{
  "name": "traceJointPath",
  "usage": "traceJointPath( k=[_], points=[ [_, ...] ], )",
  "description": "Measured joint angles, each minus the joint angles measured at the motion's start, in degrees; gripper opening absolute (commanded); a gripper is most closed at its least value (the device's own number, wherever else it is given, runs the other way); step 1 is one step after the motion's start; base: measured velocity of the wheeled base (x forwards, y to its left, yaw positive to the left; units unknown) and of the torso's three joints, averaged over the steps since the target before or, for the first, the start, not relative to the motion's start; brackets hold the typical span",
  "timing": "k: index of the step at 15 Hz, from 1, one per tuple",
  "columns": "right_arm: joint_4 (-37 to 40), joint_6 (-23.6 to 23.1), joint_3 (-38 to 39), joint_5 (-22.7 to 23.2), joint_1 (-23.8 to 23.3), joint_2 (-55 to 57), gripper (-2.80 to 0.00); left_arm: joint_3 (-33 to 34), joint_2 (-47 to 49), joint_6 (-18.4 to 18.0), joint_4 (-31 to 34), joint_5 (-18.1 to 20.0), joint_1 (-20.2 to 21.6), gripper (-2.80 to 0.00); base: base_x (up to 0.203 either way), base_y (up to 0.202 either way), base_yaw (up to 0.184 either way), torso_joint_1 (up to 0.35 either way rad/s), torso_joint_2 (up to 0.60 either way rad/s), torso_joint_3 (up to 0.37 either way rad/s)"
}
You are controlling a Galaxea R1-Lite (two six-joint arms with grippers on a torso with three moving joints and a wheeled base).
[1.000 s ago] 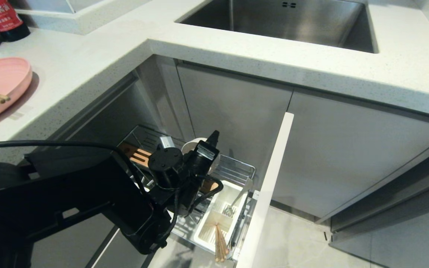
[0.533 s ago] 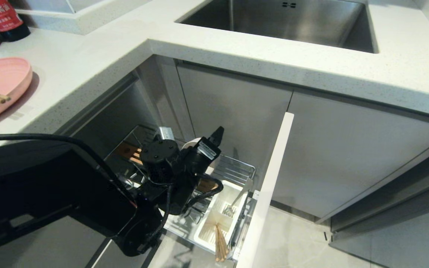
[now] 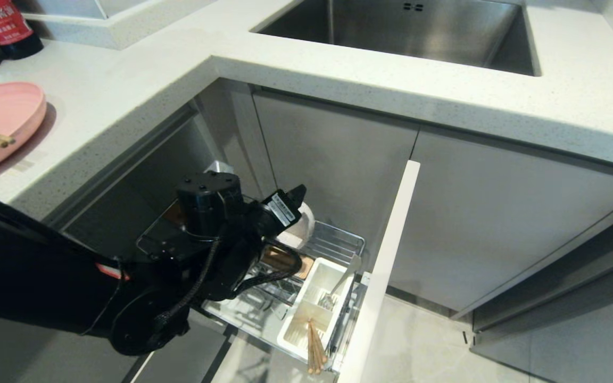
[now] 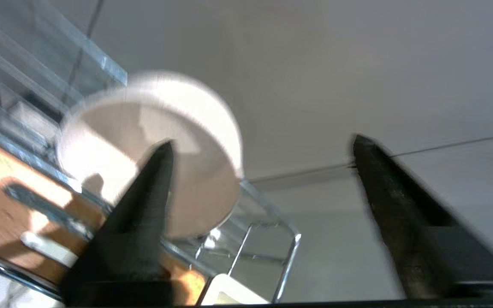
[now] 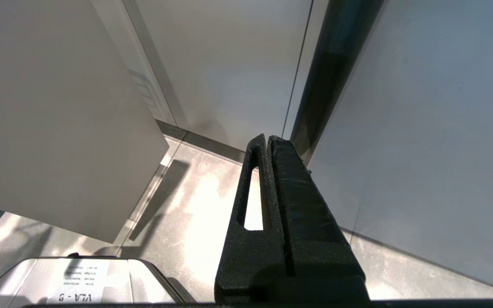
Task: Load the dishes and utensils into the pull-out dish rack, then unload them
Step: Pick up the bowl and place it in the cupboard, then pick up the chopsticks and place it in the cupboard
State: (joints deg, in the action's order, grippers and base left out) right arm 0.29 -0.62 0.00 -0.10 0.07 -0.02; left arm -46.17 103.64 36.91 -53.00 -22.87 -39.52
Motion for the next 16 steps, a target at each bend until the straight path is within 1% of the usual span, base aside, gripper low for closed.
traceJointPath(
  k=[4,6,10,12,14,16],
  points=[
    [0.0,0.0,0.0,0.0,0.0,0.0,-2.8,-0.06,-4.9,-7.44,0.0,-0.05,-0.13,-2.8,0.0,0.0,0.0,0.0,0.0,0.0],
    [0.0,-0.01,0.0,0.0,0.0,0.0,-2.8,-0.5,-8.02,-11.89,-0.14,0.18,-0.22,-2.8,0.0,0.0,0.0,0.0,0.0,0.0],
    [0.0,-0.04,0.0,0.0,0.0,0.0,-2.8,-2.38,-16.18,-24.31,-0.05,0.55,-0.61,-2.8,0.0,0.0,0.0,0.0,0.0,0.0],
    [0.0,-0.01,0.0,0.0,0.02,0.0,-2.8,-2.62,-20.59,-29.21,0.03,0.77,-0.68,-2.8,0.0,0.0,0.0,0.0,0.0,0.0],
    [0.0,-0.01,0.0,0.0,-0.02,0.0,-2.8,-2.82,-25.71,-32.51,0.41,2.45,-0.58,-2.8,0.0,0.0,0.0,0.0,0.0,0.0],
    [0.0,-0.01,0.0,0.0,-0.02,0.0,-2.8,-2.89,-31.55,-35.38,2.73,6.33,0.61,-2.8,0.0,0.0,0.0,0.0,0.0,0.0]
  ],
)
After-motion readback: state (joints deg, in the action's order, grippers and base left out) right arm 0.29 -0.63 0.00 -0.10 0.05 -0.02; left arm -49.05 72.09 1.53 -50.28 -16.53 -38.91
